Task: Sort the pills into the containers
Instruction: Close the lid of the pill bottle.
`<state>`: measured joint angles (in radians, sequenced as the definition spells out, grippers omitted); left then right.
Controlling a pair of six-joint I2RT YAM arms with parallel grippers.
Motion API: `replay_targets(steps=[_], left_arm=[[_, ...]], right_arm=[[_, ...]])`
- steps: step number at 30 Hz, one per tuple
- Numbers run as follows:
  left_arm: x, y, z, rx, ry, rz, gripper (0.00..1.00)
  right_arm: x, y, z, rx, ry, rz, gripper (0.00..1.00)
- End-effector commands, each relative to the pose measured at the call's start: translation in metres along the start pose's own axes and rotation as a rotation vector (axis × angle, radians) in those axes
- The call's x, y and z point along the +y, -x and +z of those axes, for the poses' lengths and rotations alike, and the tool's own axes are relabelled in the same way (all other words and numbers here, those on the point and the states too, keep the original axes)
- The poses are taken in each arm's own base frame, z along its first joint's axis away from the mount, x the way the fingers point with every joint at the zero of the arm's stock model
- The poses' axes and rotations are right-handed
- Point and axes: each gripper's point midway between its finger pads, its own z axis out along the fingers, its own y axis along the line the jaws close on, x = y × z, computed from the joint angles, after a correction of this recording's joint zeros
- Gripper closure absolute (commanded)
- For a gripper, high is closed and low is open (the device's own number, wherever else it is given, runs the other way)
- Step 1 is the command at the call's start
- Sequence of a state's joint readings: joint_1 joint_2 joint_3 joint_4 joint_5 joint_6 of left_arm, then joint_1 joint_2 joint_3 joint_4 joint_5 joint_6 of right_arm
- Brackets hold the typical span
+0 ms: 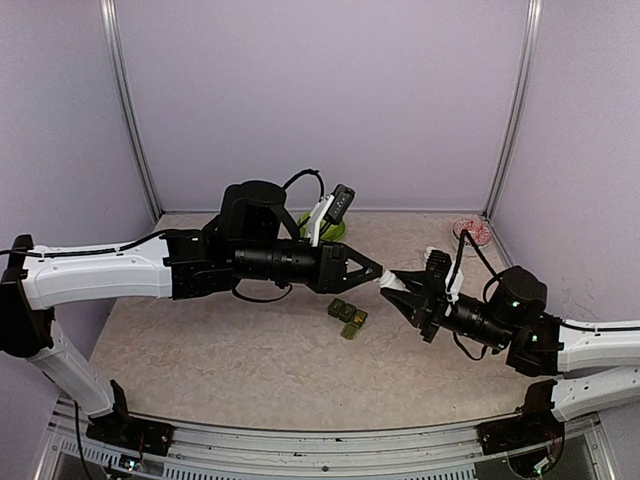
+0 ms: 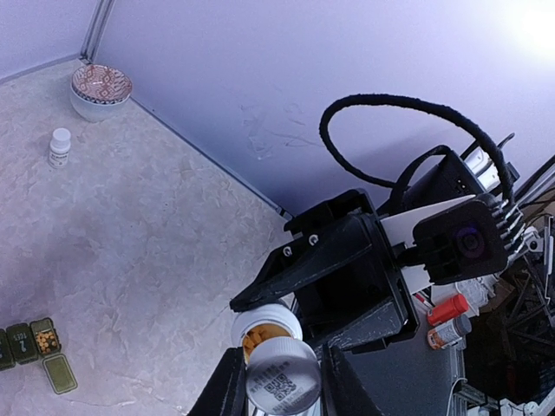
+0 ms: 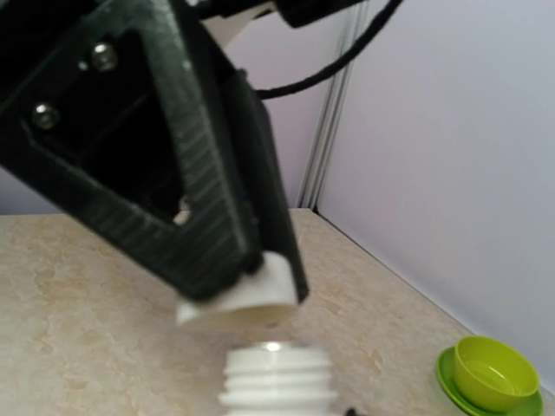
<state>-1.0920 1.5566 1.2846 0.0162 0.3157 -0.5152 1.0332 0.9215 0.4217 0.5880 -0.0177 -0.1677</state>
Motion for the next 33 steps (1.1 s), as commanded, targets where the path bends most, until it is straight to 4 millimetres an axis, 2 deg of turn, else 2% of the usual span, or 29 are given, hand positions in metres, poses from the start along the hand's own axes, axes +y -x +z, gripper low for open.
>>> replay_targets(steps=[1,11,33], left_arm=[[-0.007,0.004,0.003,-0.015,-0.036,0.001,0.76],[0.003,-0.002,0.006,-0.008,0.002,0.002,0.76],[0.002,-0.021,0.011,0.078,-0.042,-0.007,0.76]], right_arm=[[0.005,0.020,0.004,-0.054,0.029,-0.010,0.83],[0.008,0.023,0.002,-0.064,0.036,-0.011,0.84],[0.002,0.020,-0.005,-0.050,-0.004,-0.056,0.84]])
